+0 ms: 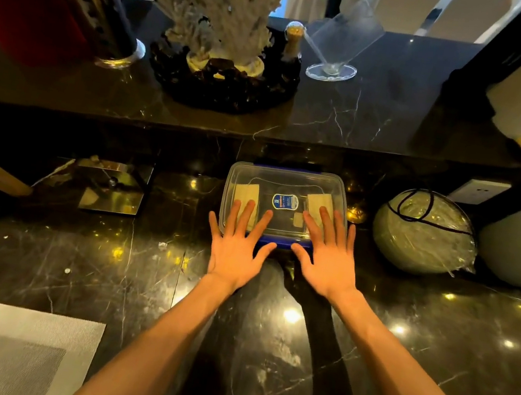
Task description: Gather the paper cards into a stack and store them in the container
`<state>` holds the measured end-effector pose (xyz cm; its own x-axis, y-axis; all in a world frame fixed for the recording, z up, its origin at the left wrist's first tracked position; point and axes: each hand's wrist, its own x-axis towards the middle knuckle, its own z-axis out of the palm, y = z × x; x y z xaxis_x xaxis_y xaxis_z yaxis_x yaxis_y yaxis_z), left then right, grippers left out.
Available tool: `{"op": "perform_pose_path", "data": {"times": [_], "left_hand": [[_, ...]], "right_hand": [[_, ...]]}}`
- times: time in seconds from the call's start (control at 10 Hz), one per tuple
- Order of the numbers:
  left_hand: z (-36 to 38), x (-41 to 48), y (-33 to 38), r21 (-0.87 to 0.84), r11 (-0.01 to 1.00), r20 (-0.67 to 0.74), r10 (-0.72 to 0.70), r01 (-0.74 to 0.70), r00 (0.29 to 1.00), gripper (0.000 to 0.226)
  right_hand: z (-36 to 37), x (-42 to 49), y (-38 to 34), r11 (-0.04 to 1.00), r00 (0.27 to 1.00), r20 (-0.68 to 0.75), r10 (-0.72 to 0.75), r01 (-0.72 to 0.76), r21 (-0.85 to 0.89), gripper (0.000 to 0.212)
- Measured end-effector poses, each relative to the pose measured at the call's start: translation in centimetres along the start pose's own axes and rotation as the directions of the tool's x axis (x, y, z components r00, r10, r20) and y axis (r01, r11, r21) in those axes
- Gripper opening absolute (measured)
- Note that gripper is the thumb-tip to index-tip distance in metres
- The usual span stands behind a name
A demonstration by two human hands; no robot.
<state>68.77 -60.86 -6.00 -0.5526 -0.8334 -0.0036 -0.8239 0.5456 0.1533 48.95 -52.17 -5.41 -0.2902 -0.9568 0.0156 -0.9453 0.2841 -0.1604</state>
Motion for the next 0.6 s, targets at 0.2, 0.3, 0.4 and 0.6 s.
{"op": "perform_pose_path", "data": {"times": [0.2, 0.3, 0.4, 0.6], "left_hand": [[-0.9, 0.2, 0.1, -0.004, 1.0, 0.092, -0.011, 0.012, 0.996, 0.066], [-2.1, 0.3, 0.3, -0.048, 0.998, 0.188, -0.018, 0.028, 0.982, 0.068], [-4.1, 1.4, 0.8, -0.015, 0.999, 0.312, -0.044, 0.051, 0.949, 0.069], [-8.1, -0.3, 2.5, 0.032, 0.999, 0.252, -0.03, 0.023, 0.967, 0.069]], "right_hand": [[-0.7, 0.1, -0.3, 1.0, 0.999, 0.05, 0.021, -0.021, -0.005, 0.072], [-1.6, 0.1, -0.6, 0.999, 0.991, 0.129, 0.044, -0.044, -0.008, 0.071], [-3.2, 0.7, -0.9, 0.997, 0.969, 0.237, 0.074, -0.069, -0.03, 0.072], [-7.6, -0.5, -2.1, 0.998, 0.984, 0.166, 0.059, -0.064, 0.028, 0.068]]}}
